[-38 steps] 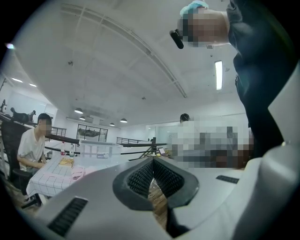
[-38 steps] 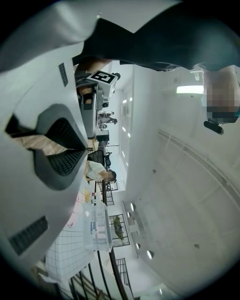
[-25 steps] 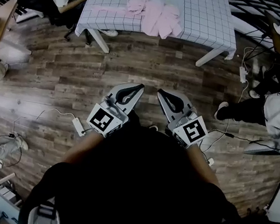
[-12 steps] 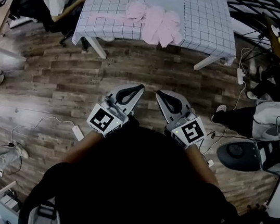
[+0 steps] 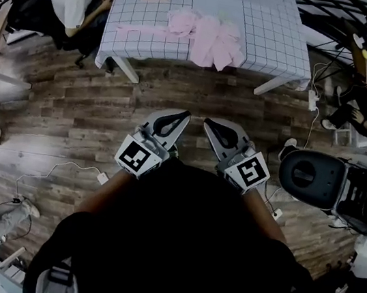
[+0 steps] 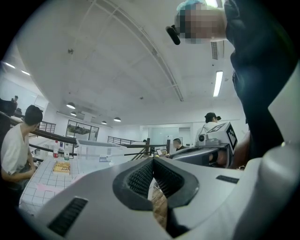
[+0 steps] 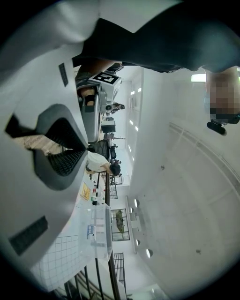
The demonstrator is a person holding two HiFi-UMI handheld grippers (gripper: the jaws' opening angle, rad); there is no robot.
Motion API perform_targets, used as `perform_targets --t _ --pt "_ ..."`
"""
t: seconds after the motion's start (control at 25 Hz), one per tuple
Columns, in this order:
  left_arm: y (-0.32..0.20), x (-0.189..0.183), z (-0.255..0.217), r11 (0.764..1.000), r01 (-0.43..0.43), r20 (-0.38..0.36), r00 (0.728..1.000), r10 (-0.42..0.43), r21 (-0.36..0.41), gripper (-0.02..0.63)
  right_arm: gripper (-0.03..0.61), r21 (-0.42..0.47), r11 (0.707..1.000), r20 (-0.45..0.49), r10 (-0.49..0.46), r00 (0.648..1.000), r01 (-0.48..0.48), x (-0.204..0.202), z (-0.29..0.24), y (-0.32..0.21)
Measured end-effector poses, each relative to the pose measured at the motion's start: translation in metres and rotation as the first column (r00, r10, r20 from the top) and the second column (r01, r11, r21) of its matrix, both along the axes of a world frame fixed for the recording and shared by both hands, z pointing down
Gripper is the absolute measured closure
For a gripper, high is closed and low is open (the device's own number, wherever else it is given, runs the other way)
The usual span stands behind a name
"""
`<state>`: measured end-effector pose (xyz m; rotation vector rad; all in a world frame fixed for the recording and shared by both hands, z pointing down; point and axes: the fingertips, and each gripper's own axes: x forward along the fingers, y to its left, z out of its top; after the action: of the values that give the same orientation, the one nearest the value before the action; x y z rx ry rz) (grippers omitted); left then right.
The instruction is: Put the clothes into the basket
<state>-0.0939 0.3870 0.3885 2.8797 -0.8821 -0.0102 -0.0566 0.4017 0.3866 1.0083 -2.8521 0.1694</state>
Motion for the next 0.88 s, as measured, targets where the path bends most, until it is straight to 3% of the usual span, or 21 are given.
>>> perform_targets --t 0.44,0.88 --pt "-0.028 -0.036 0.002 1.0 -0.027 -0.005 1.0 0.027 0.0 0.611 0.563 -0.013 1.0 -0.006 0.018 1.0 -0.018 -0.041 0.004 -0.029" --pt "-0.059 -0.042 0.005 1.0 -0.007 0.007 1.0 0.007 -0.005 0.611 0.563 -0.018 1.0 0.001 0.017 1.0 -0.017 -0.041 0.009 -0.06"
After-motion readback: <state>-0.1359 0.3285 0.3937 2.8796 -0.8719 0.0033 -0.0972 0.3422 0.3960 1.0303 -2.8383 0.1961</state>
